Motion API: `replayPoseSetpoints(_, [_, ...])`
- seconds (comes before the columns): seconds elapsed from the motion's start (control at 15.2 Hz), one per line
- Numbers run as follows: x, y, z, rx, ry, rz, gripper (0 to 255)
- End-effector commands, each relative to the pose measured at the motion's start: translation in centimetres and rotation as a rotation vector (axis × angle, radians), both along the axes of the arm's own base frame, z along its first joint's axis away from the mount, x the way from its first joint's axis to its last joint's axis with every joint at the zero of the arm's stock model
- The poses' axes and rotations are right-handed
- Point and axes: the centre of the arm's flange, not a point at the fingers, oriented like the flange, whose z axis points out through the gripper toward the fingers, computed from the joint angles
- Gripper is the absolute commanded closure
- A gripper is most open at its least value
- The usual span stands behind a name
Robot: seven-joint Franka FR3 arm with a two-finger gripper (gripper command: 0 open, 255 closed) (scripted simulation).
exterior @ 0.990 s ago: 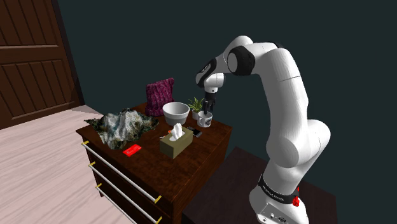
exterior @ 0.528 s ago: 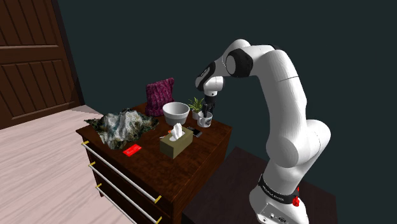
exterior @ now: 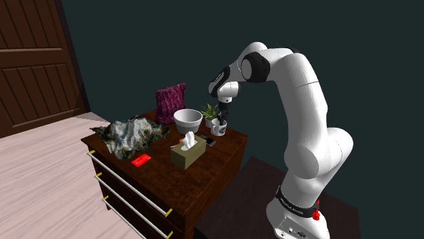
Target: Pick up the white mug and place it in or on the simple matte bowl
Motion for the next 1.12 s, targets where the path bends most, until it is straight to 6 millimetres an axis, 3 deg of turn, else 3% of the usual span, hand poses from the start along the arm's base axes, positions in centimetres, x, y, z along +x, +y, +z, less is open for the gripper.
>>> replayPoseSetpoints(0.0, [0.0, 0.0, 0.0, 0.000, 0.000, 0.000, 255])
replayPoseSetpoints(0.4, [0.0, 0.0, 0.0, 0.000, 0.000, 0.000, 255])
replayPoseSetpoints(1.06, [0.0, 0.0, 5.3, 0.000, 0.000, 0.000, 255])
